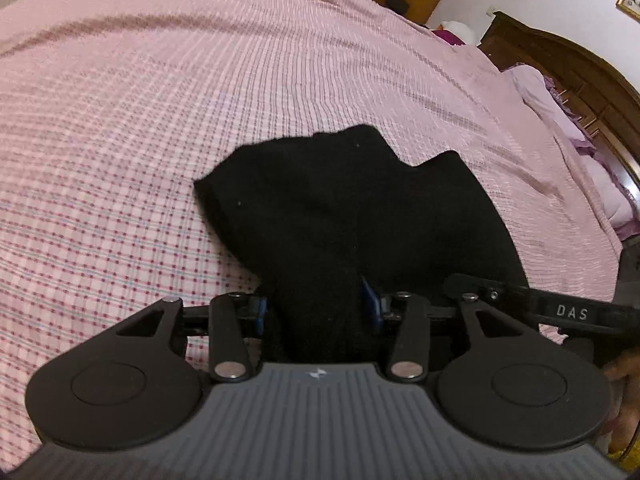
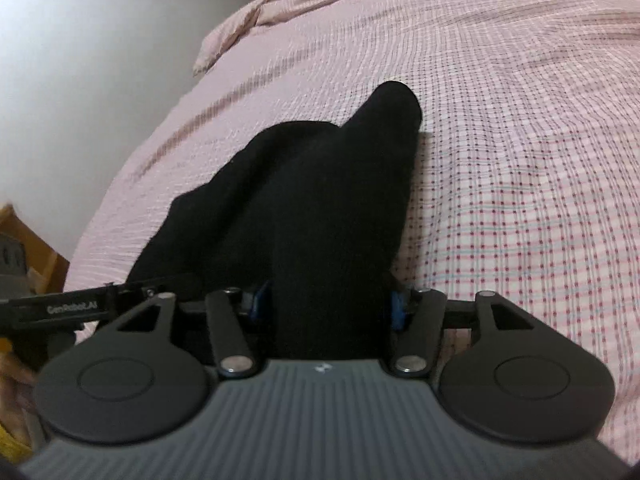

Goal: Fold small clothes

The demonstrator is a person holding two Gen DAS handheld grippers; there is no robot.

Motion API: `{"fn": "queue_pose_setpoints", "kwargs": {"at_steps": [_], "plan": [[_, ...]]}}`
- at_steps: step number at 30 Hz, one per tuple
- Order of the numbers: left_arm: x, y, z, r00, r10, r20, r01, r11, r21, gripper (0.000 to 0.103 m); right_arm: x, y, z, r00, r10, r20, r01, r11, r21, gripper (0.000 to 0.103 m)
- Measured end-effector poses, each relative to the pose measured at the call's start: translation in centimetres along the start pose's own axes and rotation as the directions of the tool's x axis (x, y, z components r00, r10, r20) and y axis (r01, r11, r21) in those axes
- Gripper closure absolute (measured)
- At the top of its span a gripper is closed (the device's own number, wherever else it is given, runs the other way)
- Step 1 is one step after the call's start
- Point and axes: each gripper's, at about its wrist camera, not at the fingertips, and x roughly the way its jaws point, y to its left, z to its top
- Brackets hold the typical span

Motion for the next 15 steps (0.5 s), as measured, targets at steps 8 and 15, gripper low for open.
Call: {"fn": "queue_pose_setpoints", "kwargs": {"at_steps": [8, 15], "plan": [[-5.3, -2.8, 1.8, 0.976, 0.083, 0.201, -0.104, 0.990, 0.097, 0.053, -5.2, 3.0, 0.8, 0.963, -0.149, 0.226, 0.187, 0.969, -0.158, 0.045], [-1.9, -3.4, 3.5, 0.985, 0.049, 0.164, -0.071, 0.989, 0.131, 0.053, -2.8, 3.2, 1.5, 0.958, -0.122, 0.259, 0.180, 0.960, -0.215, 0.072]]}}
